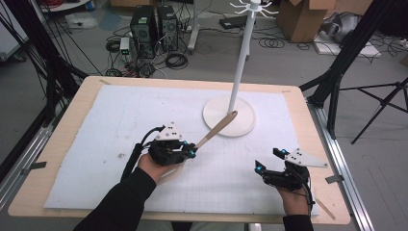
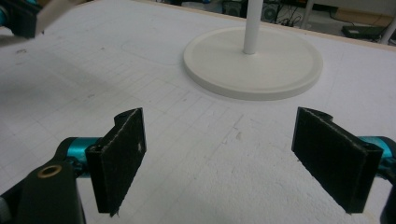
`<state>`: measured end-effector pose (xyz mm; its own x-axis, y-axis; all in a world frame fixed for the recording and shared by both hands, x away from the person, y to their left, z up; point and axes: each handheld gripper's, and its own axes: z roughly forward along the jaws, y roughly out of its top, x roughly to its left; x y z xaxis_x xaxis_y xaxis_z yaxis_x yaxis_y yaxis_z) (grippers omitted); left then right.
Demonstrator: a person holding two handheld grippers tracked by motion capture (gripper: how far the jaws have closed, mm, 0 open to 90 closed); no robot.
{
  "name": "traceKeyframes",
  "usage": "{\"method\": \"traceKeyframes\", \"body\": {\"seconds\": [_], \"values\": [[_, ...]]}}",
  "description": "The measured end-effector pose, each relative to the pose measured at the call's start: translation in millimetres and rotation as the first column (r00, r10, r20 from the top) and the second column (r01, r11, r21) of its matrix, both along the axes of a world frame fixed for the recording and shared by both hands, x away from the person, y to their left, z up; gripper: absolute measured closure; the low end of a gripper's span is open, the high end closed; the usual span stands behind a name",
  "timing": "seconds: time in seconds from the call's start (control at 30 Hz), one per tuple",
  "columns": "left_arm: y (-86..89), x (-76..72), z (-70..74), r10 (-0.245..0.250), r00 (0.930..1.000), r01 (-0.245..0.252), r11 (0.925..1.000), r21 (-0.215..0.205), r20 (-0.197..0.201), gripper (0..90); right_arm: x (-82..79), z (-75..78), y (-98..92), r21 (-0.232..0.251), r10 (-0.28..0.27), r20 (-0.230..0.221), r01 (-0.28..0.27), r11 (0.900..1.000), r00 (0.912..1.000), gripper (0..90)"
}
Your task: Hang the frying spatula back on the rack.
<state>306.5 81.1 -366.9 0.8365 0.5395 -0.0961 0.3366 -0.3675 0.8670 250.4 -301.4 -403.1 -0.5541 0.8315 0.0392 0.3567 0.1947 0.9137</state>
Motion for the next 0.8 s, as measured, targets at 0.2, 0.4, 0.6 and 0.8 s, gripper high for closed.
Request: {"method": "traceKeyframes", "body": {"seconds": [0.2,0.4,0.6,0.8], "values": [[14.4,-0.8,11.2,0.068,0.9959,-0.061,0.9918,-0.112,0.06,77.7,0.3,-0.4,0.6,-0.002,0.002,-0.001,-0.002,1.0,1.0,16.3],[17.4,3.1,30.4,0.122,0.9853,-0.093,0.9694,-0.227,0.119,77.7,0.4,-0.6,0.7,0.0,0.003,-0.002,-0.003,1.0,1.0,16.4],[15.4,13.7,59.7,0.154,0.9757,-0.106,0.9529,-0.284,0.155,77.7,0.6,-0.5,0.1,0.01,0.001,-0.006,-0.001,1.0,1.0,16.4],[7.9,25.8,95.2,0.168,0.9651,-0.098,0.9429,-0.318,0.201,77.7,1.5,-0.6,-0.6,0.015,0.003,-0.005,-0.003,1.0,1.0,16.3]]}}
